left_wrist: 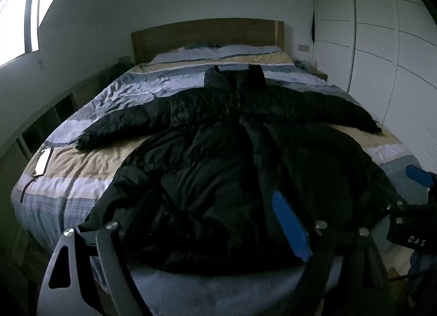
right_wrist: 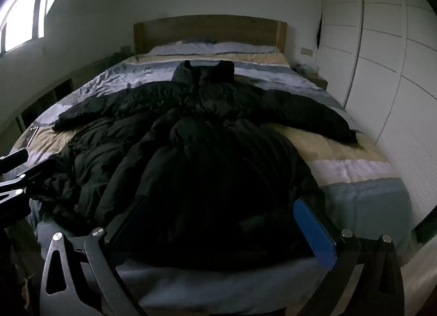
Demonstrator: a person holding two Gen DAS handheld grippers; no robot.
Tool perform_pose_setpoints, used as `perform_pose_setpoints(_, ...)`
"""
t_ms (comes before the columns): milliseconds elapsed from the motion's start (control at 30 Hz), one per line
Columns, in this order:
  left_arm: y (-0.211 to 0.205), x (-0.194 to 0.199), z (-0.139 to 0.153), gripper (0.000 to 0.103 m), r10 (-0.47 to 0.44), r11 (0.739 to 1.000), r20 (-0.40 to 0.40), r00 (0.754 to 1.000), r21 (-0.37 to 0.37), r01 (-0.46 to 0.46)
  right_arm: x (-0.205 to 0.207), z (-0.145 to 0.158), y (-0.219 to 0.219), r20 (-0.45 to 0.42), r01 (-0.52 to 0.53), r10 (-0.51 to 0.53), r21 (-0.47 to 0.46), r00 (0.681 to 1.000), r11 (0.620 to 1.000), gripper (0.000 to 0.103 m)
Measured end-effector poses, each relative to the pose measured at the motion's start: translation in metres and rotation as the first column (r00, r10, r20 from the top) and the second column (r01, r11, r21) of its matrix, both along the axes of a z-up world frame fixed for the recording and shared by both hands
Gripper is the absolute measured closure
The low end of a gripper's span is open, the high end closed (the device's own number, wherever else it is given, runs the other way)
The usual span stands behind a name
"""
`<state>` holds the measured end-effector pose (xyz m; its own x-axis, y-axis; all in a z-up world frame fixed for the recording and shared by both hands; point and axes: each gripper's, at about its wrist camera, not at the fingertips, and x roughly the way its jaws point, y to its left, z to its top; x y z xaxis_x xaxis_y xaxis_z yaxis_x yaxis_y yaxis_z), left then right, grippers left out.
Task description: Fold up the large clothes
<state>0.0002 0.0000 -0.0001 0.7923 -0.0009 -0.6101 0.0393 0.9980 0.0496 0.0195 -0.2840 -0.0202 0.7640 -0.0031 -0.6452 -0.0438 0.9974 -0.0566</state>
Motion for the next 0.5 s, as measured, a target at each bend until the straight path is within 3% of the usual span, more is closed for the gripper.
perform_pose_setpoints(500,-0.009,-0.004,-0.002,0.018,0.006,1.0,0.005,1.0,-0.009,-0.006,0.003,-0.007,0.0,0.002,-0.001,0.001,-0.005,1.0,1.0,0.0)
